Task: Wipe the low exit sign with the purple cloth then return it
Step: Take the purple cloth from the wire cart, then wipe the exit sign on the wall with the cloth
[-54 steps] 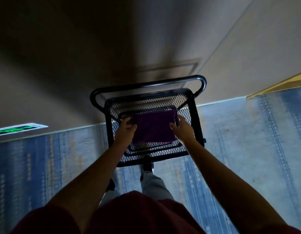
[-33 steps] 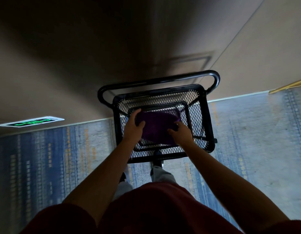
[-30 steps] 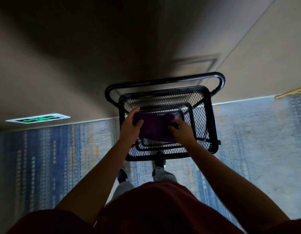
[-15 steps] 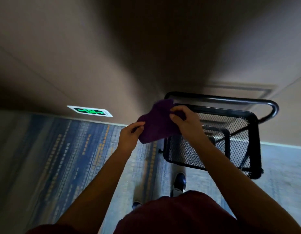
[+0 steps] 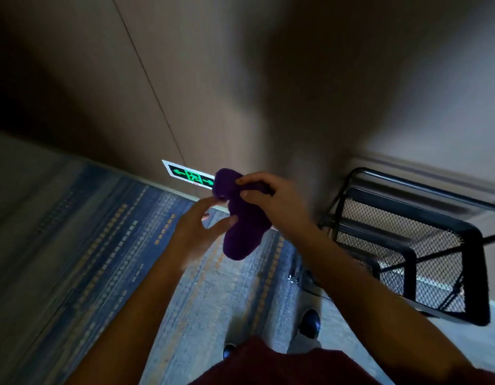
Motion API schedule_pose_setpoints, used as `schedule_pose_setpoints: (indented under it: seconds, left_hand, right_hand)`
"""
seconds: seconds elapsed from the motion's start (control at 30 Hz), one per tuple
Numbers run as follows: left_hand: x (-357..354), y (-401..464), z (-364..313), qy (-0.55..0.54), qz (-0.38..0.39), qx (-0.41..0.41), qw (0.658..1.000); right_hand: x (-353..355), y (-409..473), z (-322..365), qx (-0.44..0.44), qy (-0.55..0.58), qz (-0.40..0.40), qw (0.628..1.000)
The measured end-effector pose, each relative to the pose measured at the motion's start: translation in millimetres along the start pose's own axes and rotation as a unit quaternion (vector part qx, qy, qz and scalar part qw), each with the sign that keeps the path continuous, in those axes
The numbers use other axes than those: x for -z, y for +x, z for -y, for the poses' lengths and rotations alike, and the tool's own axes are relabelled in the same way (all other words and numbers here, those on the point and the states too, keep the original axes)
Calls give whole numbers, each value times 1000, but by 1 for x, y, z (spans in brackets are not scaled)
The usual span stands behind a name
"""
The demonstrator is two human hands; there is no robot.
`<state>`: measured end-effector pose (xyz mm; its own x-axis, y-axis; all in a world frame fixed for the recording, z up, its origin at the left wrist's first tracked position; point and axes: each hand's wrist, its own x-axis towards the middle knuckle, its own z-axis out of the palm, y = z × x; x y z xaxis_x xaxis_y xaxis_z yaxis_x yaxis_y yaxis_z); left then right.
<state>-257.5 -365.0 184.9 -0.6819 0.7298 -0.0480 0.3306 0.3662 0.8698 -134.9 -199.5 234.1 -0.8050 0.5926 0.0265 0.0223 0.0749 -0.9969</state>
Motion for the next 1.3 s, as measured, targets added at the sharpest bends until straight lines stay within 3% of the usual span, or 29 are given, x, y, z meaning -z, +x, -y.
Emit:
schedule_pose_setpoints:
  seconds: [0.17, 0.33, 0.47, 0.7, 0.8, 0.93, 1.03, 1.1, 1.3]
  left_hand:
    - [55, -20, 31, -195, 35, 38, 979]
    - [96, -13, 48, -172, -11, 62, 983]
    - [116, 16, 53, -224, -4, 76, 972]
    - [160, 96, 84, -377, -13, 147, 914]
    - [183, 129, 93, -414, -31, 141, 899]
    - [202, 161, 96, -393, -27, 140, 908]
    - [219, 188, 101, -357, -27, 132, 924]
    - [229, 206, 109, -326, -9, 124, 937]
    - [269, 268, 149, -336, 97, 118, 929]
  right_hand:
    - [-91, 11, 7, -6, 117, 24, 993]
    - [-132, 42, 0, -83, 266, 70, 958]
    - [-148, 78, -11, -109, 330, 90, 933]
    - [-160, 169, -27, -107, 268, 44, 956]
    - [-166, 201, -31, -121, 247, 46, 960]
    - [-177, 232, -37, -99, 164, 5, 981]
    - [-191, 242, -46, -64, 83, -106, 989]
    - [-203, 247, -55, -80, 67, -139, 985]
    - [-240, 270, -57, -139, 47, -107, 983]
